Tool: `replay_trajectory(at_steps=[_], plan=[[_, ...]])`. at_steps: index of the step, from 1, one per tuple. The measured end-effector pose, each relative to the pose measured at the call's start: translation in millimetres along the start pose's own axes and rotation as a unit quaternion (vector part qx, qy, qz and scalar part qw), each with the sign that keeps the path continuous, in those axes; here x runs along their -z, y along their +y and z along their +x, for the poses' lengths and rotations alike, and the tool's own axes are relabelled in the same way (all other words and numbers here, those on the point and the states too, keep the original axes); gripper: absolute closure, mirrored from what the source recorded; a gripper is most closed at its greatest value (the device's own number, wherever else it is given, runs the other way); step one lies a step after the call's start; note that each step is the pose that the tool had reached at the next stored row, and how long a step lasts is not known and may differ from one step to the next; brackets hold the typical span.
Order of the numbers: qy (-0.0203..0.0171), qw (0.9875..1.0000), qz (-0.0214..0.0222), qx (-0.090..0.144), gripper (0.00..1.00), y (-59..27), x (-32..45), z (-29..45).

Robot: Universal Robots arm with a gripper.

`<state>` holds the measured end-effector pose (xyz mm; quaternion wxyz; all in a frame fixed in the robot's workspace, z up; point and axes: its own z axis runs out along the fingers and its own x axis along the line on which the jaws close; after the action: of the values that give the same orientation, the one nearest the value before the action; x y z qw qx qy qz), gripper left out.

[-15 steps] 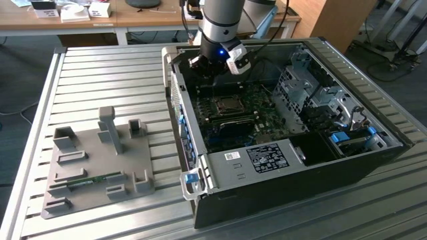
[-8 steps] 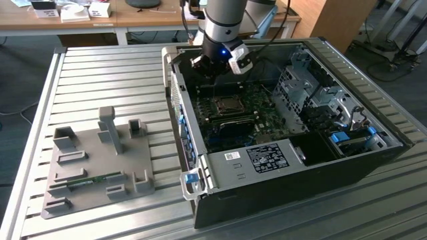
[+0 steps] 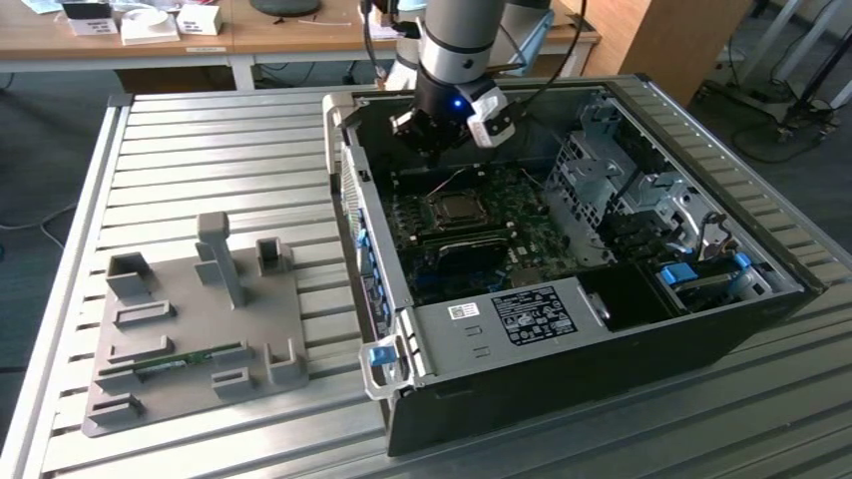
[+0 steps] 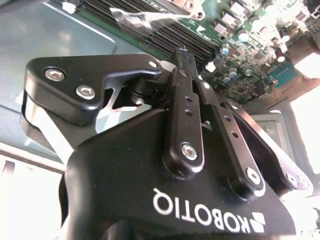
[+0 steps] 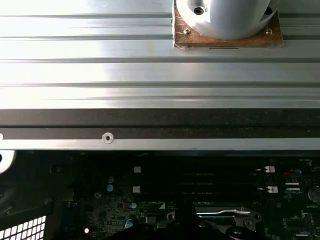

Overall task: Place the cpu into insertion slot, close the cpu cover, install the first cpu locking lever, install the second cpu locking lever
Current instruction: 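Install the first cpu locking lever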

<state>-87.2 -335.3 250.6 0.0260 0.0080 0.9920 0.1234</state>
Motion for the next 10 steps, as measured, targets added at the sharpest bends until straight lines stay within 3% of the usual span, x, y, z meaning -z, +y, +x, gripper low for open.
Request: replay_trajectory(at_steps=[6,10], plan=[[0.0000,1.0000,-0.0001,0.000,0.89,0.0,-0.1,-0.6],[0.0022,1.0000,0.0000,-0.001,0.89,-0.2,-1.3,-4.6]])
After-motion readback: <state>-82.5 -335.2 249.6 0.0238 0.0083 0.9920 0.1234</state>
